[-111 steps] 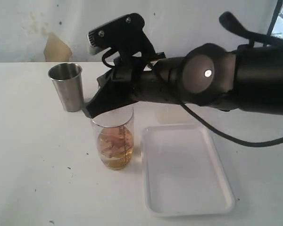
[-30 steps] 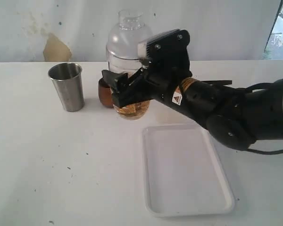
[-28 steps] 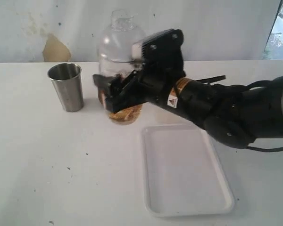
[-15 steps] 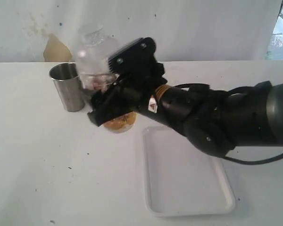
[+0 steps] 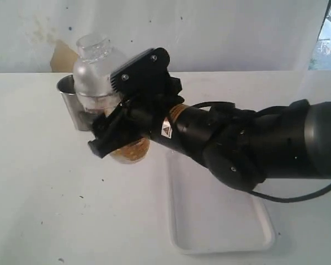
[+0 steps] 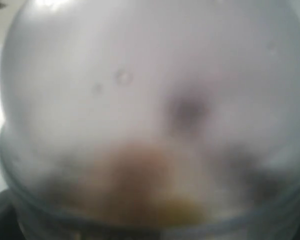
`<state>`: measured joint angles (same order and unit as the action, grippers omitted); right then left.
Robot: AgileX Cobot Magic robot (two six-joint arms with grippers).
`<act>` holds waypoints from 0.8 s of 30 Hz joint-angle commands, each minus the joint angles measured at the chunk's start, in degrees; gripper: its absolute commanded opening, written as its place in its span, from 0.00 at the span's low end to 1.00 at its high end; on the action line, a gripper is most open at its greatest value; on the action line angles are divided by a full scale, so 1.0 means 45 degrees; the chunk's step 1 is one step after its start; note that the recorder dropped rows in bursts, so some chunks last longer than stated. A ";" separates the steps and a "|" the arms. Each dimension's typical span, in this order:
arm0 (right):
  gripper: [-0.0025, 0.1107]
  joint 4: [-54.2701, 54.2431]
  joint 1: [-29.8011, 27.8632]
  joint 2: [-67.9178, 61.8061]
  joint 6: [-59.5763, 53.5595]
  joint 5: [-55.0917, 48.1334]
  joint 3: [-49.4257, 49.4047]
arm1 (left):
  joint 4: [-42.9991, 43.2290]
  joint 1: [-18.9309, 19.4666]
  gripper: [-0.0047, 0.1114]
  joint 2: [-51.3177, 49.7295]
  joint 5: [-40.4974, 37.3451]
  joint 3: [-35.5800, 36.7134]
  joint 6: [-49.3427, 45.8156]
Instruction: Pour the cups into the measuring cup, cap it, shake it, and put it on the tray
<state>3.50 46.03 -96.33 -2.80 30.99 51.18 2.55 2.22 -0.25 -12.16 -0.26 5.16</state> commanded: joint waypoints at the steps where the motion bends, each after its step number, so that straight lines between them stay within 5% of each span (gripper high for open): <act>1: 0.02 0.3736 -0.0170 0.0259 0.3265 0.1179 0.0029 | 0.0018 -0.0010 0.04 0.0055 0.0121 0.0059 -0.0002; 3: 0.02 0.3343 0.0103 0.0296 0.2811 0.1169 0.0052 | 0.0018 -0.0010 0.04 0.0055 0.0121 0.0059 -0.0002; 5: 0.02 -0.1437 -0.0424 0.0328 -0.0291 0.1390 0.0052 | 0.0018 -0.0010 0.04 0.0055 0.0121 0.0059 -0.0002; 6: 0.02 -0.2025 -0.0675 0.0425 0.0066 0.1624 -0.0004 | 0.0018 -0.0010 0.04 0.0055 0.0121 0.0059 -0.0002; 9: 0.02 0.4818 -0.0477 0.0624 0.4712 0.2533 -0.0127 | 0.0018 -0.0010 0.04 0.0055 0.0121 0.0059 -0.0002; 10: 0.02 0.4854 -0.0367 0.0635 0.4420 0.2340 -0.0067 | 0.0018 -0.0010 0.04 0.0055 0.0121 0.0059 -0.0002; 13: 0.02 -0.1556 -0.0926 0.0635 0.0470 0.1755 -0.0053 | 0.0018 -0.0010 0.04 0.0055 0.0121 0.0059 -0.0002; 17: 0.02 0.4726 -0.0605 0.0692 0.4312 0.2272 -0.0249 | 0.0018 -0.0010 0.04 0.0055 0.0121 0.0059 -0.0002; 18: 0.02 0.3938 -0.0575 0.0692 0.3426 0.1806 -0.0220 | 0.0018 -0.0010 0.04 0.0055 0.0121 0.0059 -0.0002; 19: 0.02 -0.0858 -0.0895 0.0692 0.0317 0.1503 -0.0255 | 0.0018 -0.0010 0.04 0.0055 0.0141 0.0059 -0.0002; 20: 0.02 -0.1376 -0.0985 0.0692 0.0314 0.1603 -0.0309 | 0.0018 -0.0010 0.04 0.0055 0.0141 0.0059 -0.0002; 21: 0.02 0.2856 -0.0746 0.0802 0.2613 0.1640 -0.0398 | 0.0018 -0.0010 0.04 0.0055 0.0141 0.0059 -0.0002; 22: 0.02 0.4256 -0.0329 0.0802 0.3250 0.1657 -0.0375 | 0.0018 -0.0010 0.04 0.0055 0.0141 0.0059 -0.0002; 24: 0.02 -0.2197 -0.0618 0.0778 -0.1132 0.1215 -0.0282 | 0.0018 -0.0010 0.04 0.0055 0.0141 0.0059 -0.0002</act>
<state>11.41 43.79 -93.96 3.32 33.22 49.39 2.55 2.22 -0.25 -12.03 -0.26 5.16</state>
